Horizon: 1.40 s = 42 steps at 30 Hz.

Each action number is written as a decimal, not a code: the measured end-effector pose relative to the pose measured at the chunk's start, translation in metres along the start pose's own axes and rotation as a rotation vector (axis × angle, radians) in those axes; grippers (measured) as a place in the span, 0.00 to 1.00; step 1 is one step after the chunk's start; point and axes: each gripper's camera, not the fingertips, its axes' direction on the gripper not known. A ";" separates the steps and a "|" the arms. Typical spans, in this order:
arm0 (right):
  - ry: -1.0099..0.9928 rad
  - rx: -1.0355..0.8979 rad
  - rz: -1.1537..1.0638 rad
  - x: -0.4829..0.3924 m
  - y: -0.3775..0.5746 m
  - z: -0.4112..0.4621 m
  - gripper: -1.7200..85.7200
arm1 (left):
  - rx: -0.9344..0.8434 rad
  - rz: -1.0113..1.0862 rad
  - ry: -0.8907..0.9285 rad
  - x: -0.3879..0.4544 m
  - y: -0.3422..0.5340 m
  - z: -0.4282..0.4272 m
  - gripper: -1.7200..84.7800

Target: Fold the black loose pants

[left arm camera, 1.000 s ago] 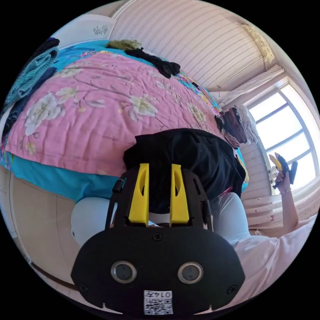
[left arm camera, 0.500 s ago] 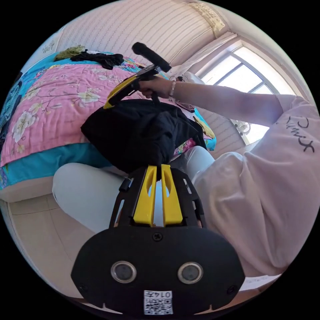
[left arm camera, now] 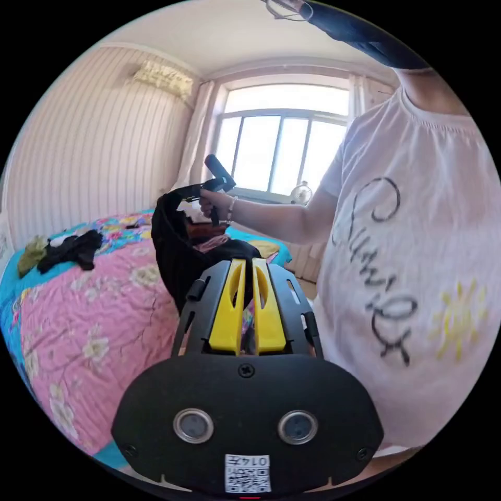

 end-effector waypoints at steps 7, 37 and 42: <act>0.408 0.419 -0.183 -0.054 -0.130 -0.202 0.01 | 0.450 0.257 0.185 -0.019 -0.150 0.003 0.01; -0.263 -0.620 -0.183 -0.132 -0.118 0.598 0.04 | -0.228 -0.692 -1.079 -0.227 0.191 -0.210 0.01; -0.242 -0.697 -0.140 -0.120 -0.076 0.616 0.09 | -0.310 -0.987 -1.042 -0.288 0.247 -0.199 0.06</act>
